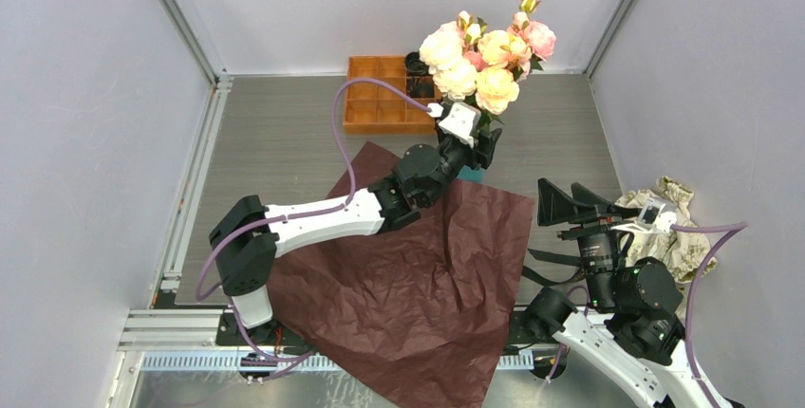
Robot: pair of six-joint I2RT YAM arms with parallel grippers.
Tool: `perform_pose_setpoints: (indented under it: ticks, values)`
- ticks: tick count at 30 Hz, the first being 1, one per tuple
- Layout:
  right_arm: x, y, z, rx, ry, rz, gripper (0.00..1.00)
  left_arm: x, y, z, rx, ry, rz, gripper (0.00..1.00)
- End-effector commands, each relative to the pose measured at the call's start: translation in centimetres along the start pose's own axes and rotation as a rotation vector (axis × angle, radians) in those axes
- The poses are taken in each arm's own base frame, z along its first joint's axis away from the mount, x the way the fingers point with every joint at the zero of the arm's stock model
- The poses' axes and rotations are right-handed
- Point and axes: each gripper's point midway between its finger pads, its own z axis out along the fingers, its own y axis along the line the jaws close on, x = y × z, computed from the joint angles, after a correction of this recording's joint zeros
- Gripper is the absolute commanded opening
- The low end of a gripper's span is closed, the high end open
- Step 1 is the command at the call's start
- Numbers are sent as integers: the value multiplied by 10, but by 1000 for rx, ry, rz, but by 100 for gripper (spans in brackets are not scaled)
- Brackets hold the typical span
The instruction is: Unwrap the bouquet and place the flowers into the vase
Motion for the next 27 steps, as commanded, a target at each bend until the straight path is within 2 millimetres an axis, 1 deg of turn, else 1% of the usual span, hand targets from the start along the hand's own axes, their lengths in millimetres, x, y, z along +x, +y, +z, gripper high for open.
perform_pose_setpoints:
  ticks: [1, 6, 10, 14, 17, 18, 19, 21, 23, 24, 27]
  values:
    - [-1, 4, 3, -5, -5, 11, 98, -44, 6, -12, -35, -85, -7, 60]
    - [1, 5, 5, -1, 0, 8, 100, -55, 5, -25, -40, -95, -6, 60]
    - [4, 2, 9, 29, 7, -1, 100, -70, 2, -42, -46, -110, 17, 60]
    - [2, -11, 16, 157, 10, -15, 100, -81, -3, -65, -72, -108, 54, 60]
    - [5, -23, 23, 288, 43, -59, 100, -87, -2, -86, -115, -84, 76, 60]
    - [11, -26, 26, 330, 71, -92, 100, -90, 2, -94, -134, -78, 77, 60]
    - [11, -28, 27, 363, 78, -98, 100, -88, 8, -102, -161, -61, 79, 60]
    - [12, -33, 29, 421, 85, -108, 100, -95, 20, -120, -195, -47, 62, 60]
    - [10, -40, 27, 477, 77, -112, 100, -101, 33, -140, -228, -31, 35, 60]
    - [8, -43, 26, 505, 65, -106, 99, -111, 44, -152, -243, -37, 6, 60]
    - [-3, -55, 19, 581, 29, -110, 100, -118, 72, -183, -287, -15, -42, 60]
